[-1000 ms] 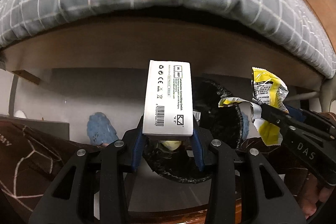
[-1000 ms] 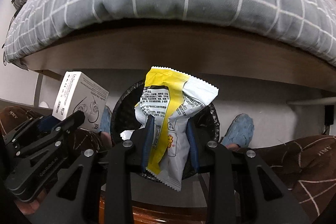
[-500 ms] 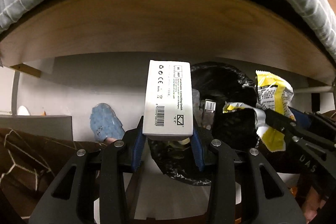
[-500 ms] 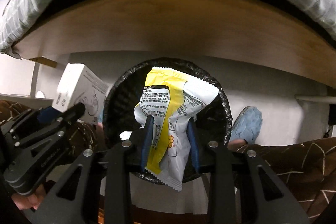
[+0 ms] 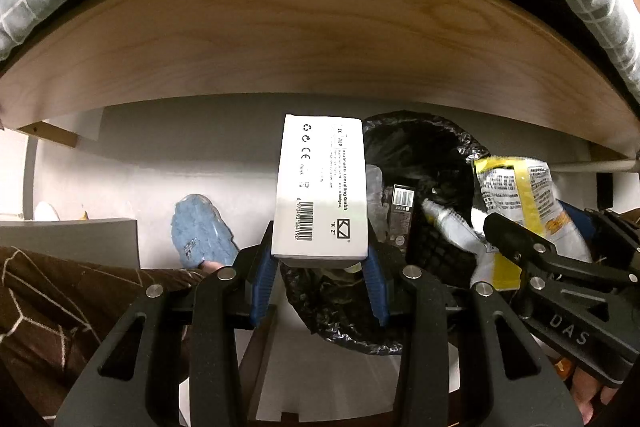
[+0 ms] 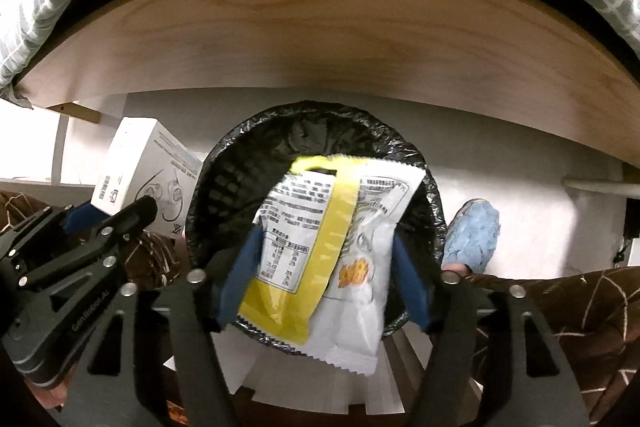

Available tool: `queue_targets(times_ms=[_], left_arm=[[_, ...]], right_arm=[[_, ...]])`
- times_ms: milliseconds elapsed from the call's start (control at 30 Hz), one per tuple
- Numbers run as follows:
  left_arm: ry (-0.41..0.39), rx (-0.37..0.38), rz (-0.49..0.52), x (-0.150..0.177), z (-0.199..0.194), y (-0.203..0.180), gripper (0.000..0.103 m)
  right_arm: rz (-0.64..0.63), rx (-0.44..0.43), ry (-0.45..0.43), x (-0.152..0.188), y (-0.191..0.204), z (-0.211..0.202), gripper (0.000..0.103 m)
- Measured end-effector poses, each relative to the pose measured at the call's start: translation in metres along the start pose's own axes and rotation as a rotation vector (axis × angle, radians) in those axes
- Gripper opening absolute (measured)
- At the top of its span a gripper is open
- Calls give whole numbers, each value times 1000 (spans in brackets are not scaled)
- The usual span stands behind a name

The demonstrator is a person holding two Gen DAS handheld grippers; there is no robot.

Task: Collect trash
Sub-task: 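Lower both tools over the black bin holding the box and snack bag, then open the right tool to drop the yellow snack bag while the left tool drops the white box, then raise both tools from the bin back toward the trash on the bed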

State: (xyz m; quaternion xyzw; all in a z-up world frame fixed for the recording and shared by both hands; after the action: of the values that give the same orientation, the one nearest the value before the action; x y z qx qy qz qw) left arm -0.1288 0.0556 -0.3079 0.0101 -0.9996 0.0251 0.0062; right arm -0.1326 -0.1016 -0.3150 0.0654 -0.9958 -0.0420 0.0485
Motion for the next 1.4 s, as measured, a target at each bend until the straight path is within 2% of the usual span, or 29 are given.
queue_targets(times_ms=[167, 300, 667, 933, 1233, 1267, 1333, 1400], left_arm=[[-6, 4, 9, -1, -3, -6, 39], [-16, 16, 18, -2, -7, -15, 39], [-37, 41, 53, -8, -11, -52, 39], [-50, 46, 103, -8, -9, -82, 39], [-65, 45, 129, -8, -7, -92, 41], [-73, 44, 127, -9, -9, -91, 42], [-94, 31, 128, -8, -12, -90, 55], [-117, 24, 125, -8, -18, -87, 62]], right_arm=[[10, 15, -42, 1, -8, -11, 86], [27, 26, -90, 2, -18, -25, 95], [106, 82, -182, 8, -69, -55, 95], [157, 96, -189, 20, -95, -60, 95], [174, 99, -184, 21, -101, -56, 95], [175, 98, -184, 21, -101, -55, 95], [177, 98, -184, 20, -100, -55, 95], [177, 96, -187, 19, -100, -55, 95]])
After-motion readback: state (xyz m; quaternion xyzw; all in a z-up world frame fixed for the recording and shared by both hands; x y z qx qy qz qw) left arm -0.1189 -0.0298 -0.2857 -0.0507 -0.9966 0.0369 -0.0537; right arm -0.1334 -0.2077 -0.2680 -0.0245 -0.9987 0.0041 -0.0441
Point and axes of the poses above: each gripper's, at about its wrist camera, not at the fingertips, and z roughly the way its jaws point, y to its left, x to its underside, the point moved 6 cm from there along z, roughly the way its jaws point, and after that the axes turned 9 degrees about y, right-handed, at the moved point
